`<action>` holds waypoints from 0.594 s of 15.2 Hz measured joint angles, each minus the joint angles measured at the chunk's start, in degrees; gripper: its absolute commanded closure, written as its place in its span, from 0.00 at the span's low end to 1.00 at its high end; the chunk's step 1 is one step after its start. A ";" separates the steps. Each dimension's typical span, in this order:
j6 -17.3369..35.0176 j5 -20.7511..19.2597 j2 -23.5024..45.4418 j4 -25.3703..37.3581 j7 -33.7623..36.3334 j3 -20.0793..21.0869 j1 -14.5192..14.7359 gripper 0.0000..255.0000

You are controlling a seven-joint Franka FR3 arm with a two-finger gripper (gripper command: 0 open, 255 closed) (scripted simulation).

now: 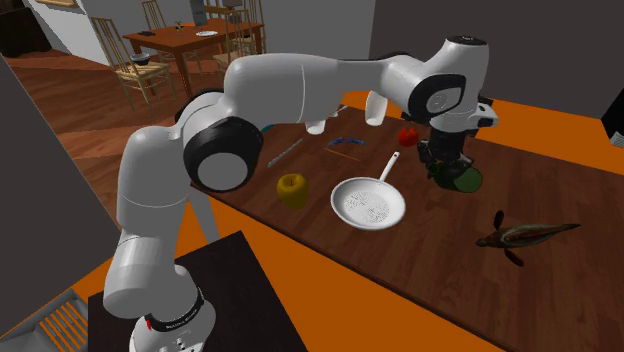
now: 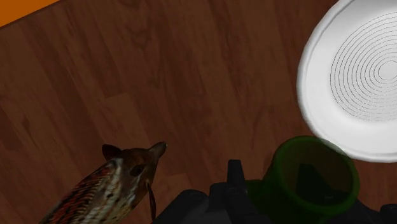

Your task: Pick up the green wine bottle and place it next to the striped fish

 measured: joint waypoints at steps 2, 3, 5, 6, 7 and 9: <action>1.48 -0.01 0.04 -1.44 0.02 -0.01 -0.03 1.00; 2.22 -0.01 -0.03 -2.25 0.01 -0.02 -0.05 1.00; 4.19 -0.03 -0.25 -4.45 0.15 0.00 -0.02 1.00; 4.88 -0.04 -0.22 -5.11 0.17 0.00 -0.02 1.00; 5.77 -0.04 -0.31 -6.10 0.18 0.00 -0.04 1.00; 7.13 -0.04 -0.29 -7.43 0.15 -0.03 -0.10 1.00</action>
